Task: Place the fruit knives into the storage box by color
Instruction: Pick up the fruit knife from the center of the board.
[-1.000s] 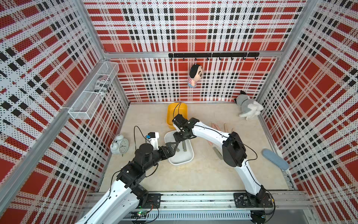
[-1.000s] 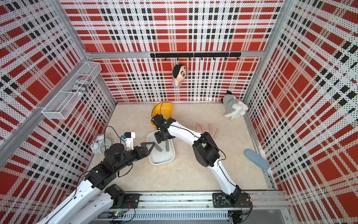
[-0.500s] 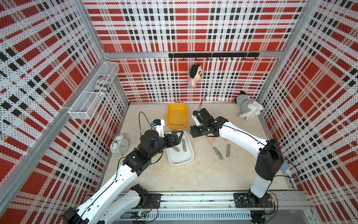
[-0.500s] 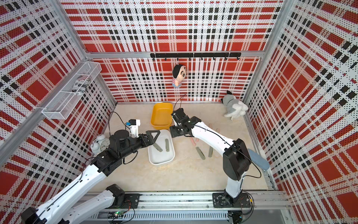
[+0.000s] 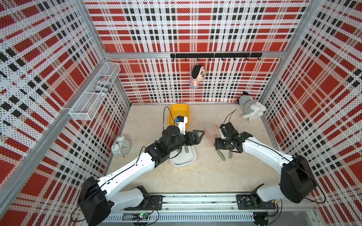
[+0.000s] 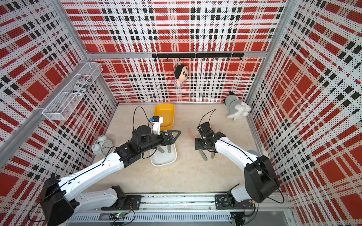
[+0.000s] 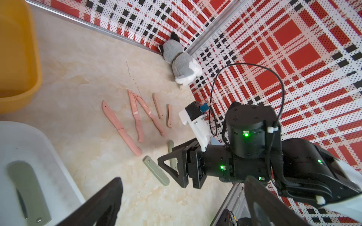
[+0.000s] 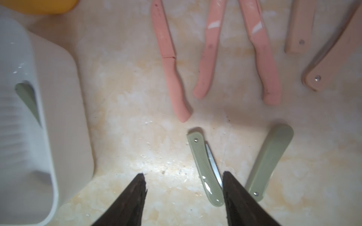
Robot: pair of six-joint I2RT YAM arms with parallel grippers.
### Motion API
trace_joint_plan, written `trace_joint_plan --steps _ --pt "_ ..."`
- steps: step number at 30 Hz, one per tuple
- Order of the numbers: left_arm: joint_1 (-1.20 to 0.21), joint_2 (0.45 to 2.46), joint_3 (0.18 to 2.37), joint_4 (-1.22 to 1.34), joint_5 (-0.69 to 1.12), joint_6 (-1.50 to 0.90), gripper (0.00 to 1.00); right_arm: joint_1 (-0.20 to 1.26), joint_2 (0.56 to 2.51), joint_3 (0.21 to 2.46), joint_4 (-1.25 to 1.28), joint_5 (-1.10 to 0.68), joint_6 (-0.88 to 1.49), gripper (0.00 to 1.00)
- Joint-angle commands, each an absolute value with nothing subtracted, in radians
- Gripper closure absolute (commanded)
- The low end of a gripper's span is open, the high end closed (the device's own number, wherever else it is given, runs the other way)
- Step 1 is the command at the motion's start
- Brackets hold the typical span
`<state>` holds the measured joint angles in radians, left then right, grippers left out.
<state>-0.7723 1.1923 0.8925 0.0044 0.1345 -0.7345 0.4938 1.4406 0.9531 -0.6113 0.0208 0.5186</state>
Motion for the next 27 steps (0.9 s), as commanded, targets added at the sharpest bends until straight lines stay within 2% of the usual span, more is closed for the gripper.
trace_joint_plan --steps 1,13,27 --pt "-0.799 1.219 0.899 0.114 0.141 -0.750 0.02 0.465 1.447 0.906 -0.548 0.014 0.541 0.34" --pt "-0.817 1.239 0.823 0.190 0.145 -0.772 0.02 0.460 1.651 0.982 -0.566 0.031 0.479 0.36" --pt "-0.795 1.200 0.767 0.198 0.142 -0.775 0.02 0.563 1.643 0.939 -0.648 0.095 0.537 0.36"
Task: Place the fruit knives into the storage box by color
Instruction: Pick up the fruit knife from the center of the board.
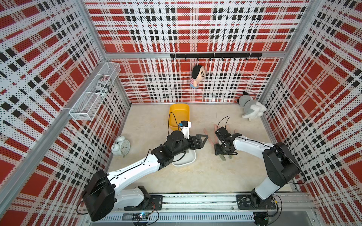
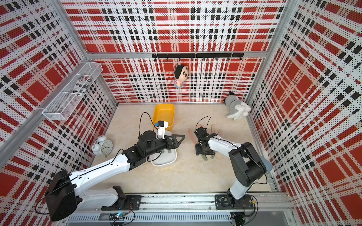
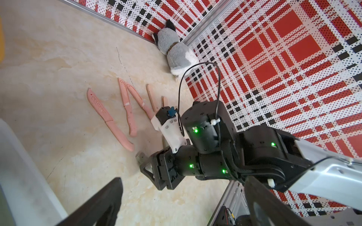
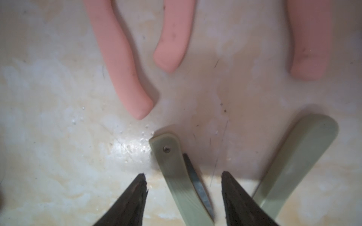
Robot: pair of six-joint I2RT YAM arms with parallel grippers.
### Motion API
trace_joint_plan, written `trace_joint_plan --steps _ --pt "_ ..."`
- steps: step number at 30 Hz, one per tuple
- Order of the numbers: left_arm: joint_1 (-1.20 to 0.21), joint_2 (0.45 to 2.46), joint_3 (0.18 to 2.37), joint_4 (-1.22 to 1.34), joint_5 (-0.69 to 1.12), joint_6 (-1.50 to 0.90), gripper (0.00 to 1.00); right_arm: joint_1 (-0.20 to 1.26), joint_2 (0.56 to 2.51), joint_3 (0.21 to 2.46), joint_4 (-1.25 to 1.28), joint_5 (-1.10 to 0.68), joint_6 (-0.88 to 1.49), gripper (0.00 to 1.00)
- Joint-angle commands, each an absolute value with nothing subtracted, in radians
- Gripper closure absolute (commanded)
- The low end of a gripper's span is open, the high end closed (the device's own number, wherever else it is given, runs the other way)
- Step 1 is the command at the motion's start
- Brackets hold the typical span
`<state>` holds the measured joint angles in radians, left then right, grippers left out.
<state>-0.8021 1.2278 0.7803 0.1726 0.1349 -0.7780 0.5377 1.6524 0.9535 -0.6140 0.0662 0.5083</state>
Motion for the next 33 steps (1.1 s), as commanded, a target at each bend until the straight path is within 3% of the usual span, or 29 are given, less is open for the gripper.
trace_joint_plan --steps 1,14,27,33 --pt "-0.792 1.195 0.764 0.198 0.140 -0.775 0.02 0.570 1.639 0.934 -0.651 0.098 0.544 0.36" --pt "-0.764 1.155 0.735 0.194 0.148 -0.775 0.02 0.574 1.598 0.875 -0.661 0.107 0.594 0.36" --pt "-0.746 1.137 0.723 0.192 0.151 -0.778 0.02 0.623 1.597 0.830 -0.668 0.097 0.617 0.49" --pt "-0.744 1.133 0.723 0.190 0.149 -0.778 0.02 0.631 1.576 0.823 -0.684 0.098 0.618 0.50"
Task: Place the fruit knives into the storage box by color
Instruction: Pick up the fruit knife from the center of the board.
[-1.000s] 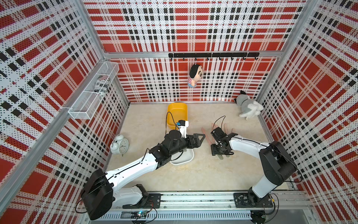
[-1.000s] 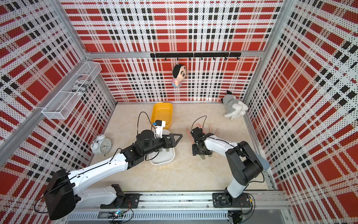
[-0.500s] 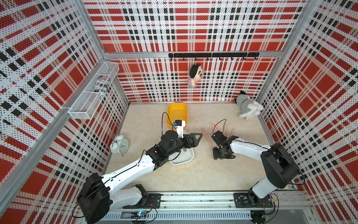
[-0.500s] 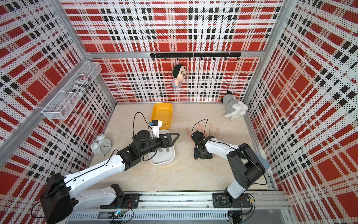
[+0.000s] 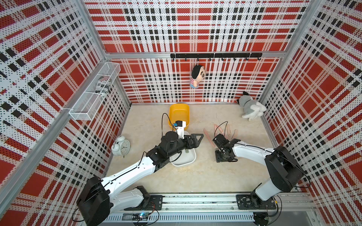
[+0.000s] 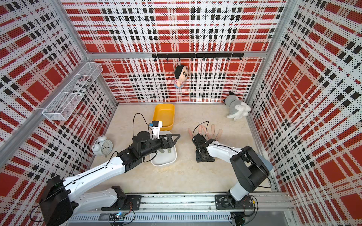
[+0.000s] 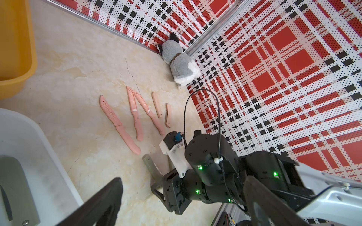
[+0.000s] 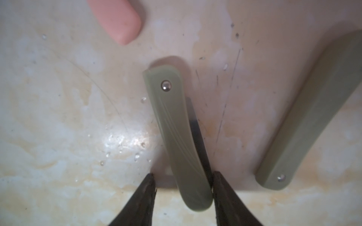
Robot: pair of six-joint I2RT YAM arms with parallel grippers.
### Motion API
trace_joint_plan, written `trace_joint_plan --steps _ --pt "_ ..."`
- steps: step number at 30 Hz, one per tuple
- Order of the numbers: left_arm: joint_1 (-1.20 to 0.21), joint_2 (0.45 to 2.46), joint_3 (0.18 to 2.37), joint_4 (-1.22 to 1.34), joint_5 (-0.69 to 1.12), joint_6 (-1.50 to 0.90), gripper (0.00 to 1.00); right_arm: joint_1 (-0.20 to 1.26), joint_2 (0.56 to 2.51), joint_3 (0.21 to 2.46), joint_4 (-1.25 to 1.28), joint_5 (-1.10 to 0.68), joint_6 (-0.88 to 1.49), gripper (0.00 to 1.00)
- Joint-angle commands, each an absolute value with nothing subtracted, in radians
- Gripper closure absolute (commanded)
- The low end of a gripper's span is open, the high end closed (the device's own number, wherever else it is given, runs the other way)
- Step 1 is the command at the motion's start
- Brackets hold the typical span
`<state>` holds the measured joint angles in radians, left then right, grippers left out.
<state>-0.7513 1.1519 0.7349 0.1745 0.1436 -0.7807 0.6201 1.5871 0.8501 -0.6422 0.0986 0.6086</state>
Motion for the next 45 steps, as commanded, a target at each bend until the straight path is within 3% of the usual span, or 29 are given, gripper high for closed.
trace_joint_plan --steps 1,19,36,45 --pt "-0.744 1.131 0.721 0.189 0.149 -0.778 0.02 0.631 1.575 0.822 -0.686 0.101 0.617 0.51" --pt "-0.724 1.090 0.721 0.140 0.140 -0.776 0.02 0.630 1.578 0.868 -0.707 0.125 0.590 0.74" --pt "-0.614 0.967 0.724 -0.014 0.143 -0.743 0.02 0.636 1.550 1.015 -0.803 0.133 0.561 0.75" --pt "-0.585 0.853 0.696 -0.156 0.131 -0.735 0.02 0.701 1.615 1.199 -0.876 0.146 0.520 0.76"
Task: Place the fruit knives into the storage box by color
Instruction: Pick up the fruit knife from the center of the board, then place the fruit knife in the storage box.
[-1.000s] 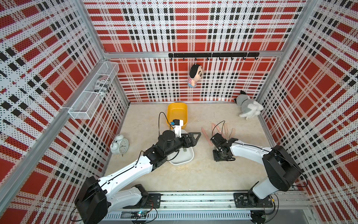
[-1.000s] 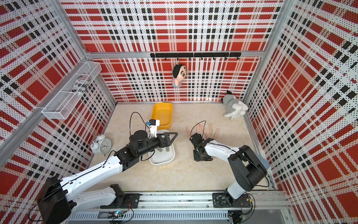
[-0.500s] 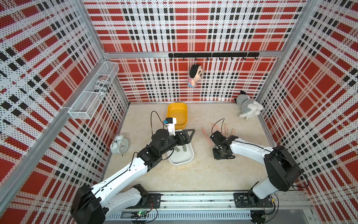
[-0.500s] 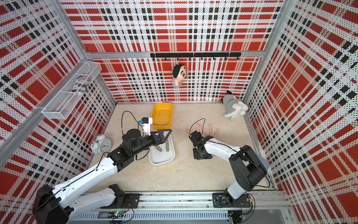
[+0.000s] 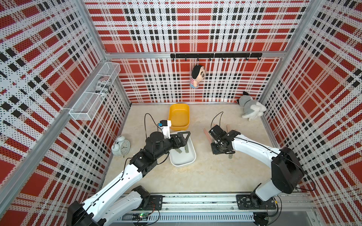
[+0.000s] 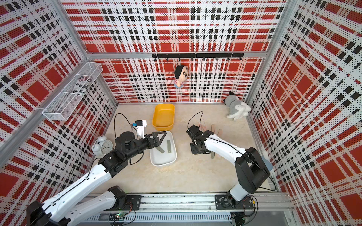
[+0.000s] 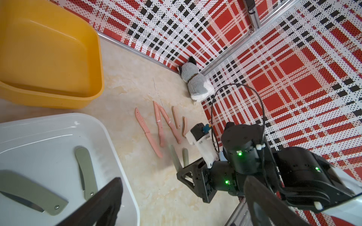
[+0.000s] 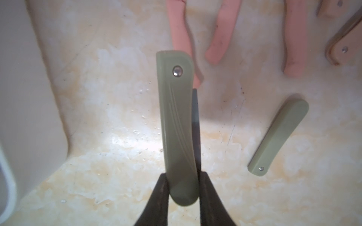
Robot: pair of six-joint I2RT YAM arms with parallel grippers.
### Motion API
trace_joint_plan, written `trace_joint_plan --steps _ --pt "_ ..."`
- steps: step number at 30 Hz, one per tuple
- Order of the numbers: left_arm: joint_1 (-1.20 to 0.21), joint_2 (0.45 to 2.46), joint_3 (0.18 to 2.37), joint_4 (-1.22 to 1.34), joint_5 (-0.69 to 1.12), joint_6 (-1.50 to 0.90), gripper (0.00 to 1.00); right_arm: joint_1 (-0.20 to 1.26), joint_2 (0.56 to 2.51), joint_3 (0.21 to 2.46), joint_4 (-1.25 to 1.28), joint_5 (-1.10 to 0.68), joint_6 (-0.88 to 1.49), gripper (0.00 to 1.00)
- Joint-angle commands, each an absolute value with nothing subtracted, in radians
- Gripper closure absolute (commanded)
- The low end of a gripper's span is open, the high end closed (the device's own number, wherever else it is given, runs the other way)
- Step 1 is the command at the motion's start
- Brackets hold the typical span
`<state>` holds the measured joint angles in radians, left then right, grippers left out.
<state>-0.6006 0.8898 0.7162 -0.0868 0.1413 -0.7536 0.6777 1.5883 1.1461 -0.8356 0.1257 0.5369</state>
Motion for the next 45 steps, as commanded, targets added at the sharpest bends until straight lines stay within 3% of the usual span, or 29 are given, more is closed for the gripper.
trace_joint_plan --steps 1,23,45 --pt "-0.580 0.840 0.692 -0.169 0.129 -0.736 0.02 0.711 1.625 1.227 -0.883 0.145 0.516 0.76" --pt "-0.571 0.630 0.596 -0.354 0.102 -0.811 0.02 0.925 2.033 1.858 -0.963 0.051 0.460 0.76" --pt "-0.572 0.594 0.557 -0.432 0.036 -0.821 0.02 0.925 2.221 1.887 -0.889 -0.020 0.465 0.74"
